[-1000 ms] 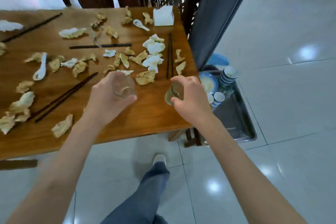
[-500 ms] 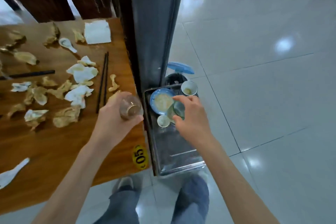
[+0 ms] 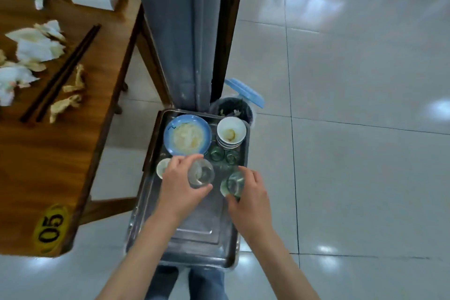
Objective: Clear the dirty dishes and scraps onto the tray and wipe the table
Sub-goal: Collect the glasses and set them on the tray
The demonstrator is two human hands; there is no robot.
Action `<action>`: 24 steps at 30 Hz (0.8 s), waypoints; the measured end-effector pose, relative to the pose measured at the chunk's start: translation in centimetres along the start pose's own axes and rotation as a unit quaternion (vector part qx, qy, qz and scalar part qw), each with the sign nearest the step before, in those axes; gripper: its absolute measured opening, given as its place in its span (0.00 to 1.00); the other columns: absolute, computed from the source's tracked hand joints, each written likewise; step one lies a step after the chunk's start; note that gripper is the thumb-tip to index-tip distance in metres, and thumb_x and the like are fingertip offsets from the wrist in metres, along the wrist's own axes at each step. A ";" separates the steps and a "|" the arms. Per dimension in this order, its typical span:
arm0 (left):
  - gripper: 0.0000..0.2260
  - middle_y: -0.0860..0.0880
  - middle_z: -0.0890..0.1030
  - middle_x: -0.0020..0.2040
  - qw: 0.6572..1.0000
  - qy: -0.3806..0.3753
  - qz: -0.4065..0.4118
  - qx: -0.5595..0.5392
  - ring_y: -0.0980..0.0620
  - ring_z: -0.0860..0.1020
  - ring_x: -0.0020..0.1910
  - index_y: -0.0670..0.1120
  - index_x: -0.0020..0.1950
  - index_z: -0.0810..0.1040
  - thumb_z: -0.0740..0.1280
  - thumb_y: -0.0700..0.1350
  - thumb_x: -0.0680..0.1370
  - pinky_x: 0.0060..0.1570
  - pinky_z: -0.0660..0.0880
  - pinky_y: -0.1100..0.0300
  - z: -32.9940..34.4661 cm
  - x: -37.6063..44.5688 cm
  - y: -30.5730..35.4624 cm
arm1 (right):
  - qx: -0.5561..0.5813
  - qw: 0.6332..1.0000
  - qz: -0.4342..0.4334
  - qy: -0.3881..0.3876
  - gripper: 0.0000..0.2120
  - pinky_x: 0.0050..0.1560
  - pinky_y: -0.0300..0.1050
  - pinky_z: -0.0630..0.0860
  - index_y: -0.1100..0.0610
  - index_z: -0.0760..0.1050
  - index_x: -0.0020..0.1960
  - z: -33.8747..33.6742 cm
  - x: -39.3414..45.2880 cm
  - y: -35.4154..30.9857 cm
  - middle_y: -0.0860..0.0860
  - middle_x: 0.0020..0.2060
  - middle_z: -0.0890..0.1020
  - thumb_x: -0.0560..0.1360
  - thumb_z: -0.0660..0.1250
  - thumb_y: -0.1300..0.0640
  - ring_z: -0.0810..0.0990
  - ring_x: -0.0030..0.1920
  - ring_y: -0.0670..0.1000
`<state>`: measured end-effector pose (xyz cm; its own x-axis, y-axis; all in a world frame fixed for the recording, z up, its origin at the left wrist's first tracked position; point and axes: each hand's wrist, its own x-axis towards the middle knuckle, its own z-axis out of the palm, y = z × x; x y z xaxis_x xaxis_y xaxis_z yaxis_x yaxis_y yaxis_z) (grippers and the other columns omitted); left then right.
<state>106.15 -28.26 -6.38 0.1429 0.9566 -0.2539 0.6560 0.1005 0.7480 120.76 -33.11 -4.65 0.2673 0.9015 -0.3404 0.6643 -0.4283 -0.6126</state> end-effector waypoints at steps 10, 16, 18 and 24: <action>0.28 0.48 0.76 0.57 0.996 -0.009 -0.004 0.093 0.48 0.74 0.56 0.47 0.62 0.75 0.77 0.41 0.63 0.56 0.68 0.58 9.8 5.5 -5.7 | -0.017 1.000 0.000 -0.014 0.26 0.46 0.29 0.62 0.56 0.73 0.63 5.7 6.6 9.4 0.51 0.57 0.76 0.67 0.69 0.68 0.76 0.54 0.53; 0.28 0.48 0.79 0.53 0.986 -0.012 0.020 0.165 0.46 0.74 0.55 0.45 0.59 0.75 0.79 0.44 0.61 0.56 0.66 0.58 12.7 6.4 -9.1 | -0.013 1.000 -0.006 0.017 0.23 0.46 0.35 0.65 0.58 0.74 0.60 9.6 9.2 11.5 0.53 0.54 0.78 0.66 0.70 0.67 0.77 0.52 0.55; 0.28 0.47 0.79 0.52 0.982 -0.014 0.028 0.185 0.45 0.74 0.54 0.45 0.59 0.75 0.79 0.45 0.61 0.56 0.65 0.58 13.5 6.9 -9.8 | -0.020 1.000 -0.007 0.019 0.21 0.45 0.38 0.67 0.58 0.74 0.60 10.6 9.7 11.9 0.54 0.54 0.78 0.67 0.70 0.65 0.77 0.52 0.56; 0.25 0.47 0.80 0.46 0.965 -0.011 0.069 0.254 0.45 0.75 0.50 0.45 0.55 0.76 0.79 0.47 0.60 0.58 0.65 0.52 14.7 8.2 -11.3 | -0.066 0.998 0.000 0.008 0.19 0.43 0.47 0.71 0.58 0.73 0.60 12.6 11.0 12.9 0.54 0.55 0.77 0.69 0.68 0.62 0.77 0.50 0.58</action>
<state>110.84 -25.62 -25.92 0.2670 0.9447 -0.1903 0.9075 -0.1801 0.3794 123.48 -29.48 -25.31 0.2773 0.9031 -0.3280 0.7508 -0.4167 -0.5125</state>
